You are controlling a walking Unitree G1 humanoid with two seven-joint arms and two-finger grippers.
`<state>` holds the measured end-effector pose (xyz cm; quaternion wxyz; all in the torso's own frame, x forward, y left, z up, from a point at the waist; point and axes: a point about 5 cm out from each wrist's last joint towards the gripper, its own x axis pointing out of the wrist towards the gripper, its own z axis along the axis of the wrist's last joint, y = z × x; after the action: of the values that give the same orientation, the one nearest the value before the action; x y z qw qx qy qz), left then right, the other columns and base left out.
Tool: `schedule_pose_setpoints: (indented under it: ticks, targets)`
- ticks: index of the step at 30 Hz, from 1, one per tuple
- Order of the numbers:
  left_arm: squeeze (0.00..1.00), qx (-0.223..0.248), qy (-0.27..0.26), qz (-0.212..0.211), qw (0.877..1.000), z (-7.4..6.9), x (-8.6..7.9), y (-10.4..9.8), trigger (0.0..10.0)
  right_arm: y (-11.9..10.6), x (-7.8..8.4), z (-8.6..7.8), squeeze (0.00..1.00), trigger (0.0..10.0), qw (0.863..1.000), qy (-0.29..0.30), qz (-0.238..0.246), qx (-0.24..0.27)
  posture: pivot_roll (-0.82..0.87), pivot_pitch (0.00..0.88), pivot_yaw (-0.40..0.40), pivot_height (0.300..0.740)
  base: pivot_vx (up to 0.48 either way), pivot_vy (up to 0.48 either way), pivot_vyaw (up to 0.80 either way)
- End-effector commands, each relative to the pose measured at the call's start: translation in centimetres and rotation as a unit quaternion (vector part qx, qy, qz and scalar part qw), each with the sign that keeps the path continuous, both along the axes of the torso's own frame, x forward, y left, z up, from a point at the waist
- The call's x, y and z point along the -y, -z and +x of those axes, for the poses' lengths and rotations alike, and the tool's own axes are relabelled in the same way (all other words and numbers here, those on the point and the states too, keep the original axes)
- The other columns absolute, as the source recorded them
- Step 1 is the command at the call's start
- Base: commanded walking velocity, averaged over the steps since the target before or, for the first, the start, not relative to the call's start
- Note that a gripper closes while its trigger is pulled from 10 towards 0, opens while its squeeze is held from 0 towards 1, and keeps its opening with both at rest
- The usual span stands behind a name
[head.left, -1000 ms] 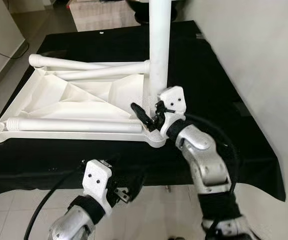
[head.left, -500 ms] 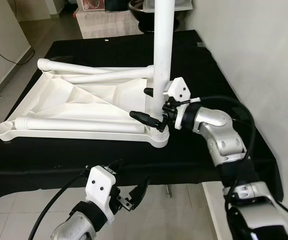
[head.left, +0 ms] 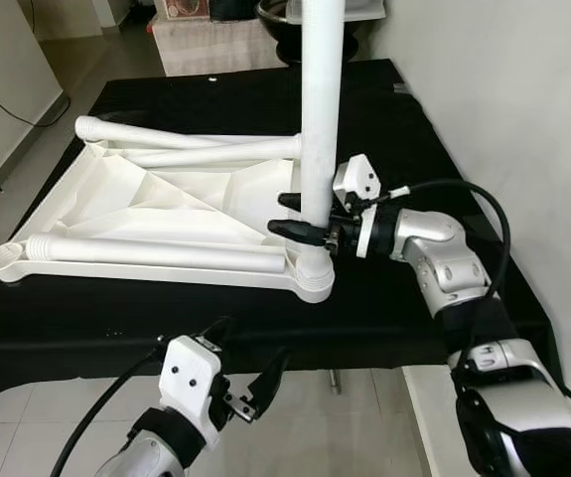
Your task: Building children table
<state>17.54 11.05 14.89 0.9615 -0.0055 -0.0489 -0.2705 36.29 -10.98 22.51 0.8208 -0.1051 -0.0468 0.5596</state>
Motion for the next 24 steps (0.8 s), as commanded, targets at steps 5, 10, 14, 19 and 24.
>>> schedule_pose_setpoints:
  ticks: [5,10,14,19,24]
  targets:
    - [0.00,0.020,-0.010,0.011,1.000,-0.4,0.0,-0.5,10.0,1.0,0.0,0.3,0.00,0.0,0.999,0.040,-0.001,-0.003,0.05,0.117,0.004,0.740,0.000,0.000,0.00]
    - [0.00,0.034,-0.052,0.023,0.998,-1.0,-0.8,-0.7,10.0,5.0,2.5,-1.0,0.00,0.0,0.944,0.324,0.005,-0.059,0.04,0.120,-0.011,0.740,0.000,0.000,0.00]
    - [0.00,0.040,-0.088,0.026,0.995,-1.4,-1.4,-0.8,10.0,7.3,3.6,-3.8,0.00,0.0,0.893,0.443,-0.017,-0.073,0.03,0.116,-0.007,0.740,0.000,0.000,0.00]
    - [0.00,0.028,-0.091,0.014,0.995,-1.8,-0.9,-0.4,10.0,7.6,2.9,-3.3,0.00,4.5,0.899,0.431,-0.037,-0.060,0.03,0.102,-0.002,0.740,0.000,0.000,0.00]
    - [0.00,0.013,-0.089,0.009,0.996,-2.1,-0.9,0.0,10.0,6.0,2.2,-2.2,0.00,10.0,0.914,0.404,-0.009,-0.044,0.03,0.102,0.003,0.740,0.000,0.000,0.00]
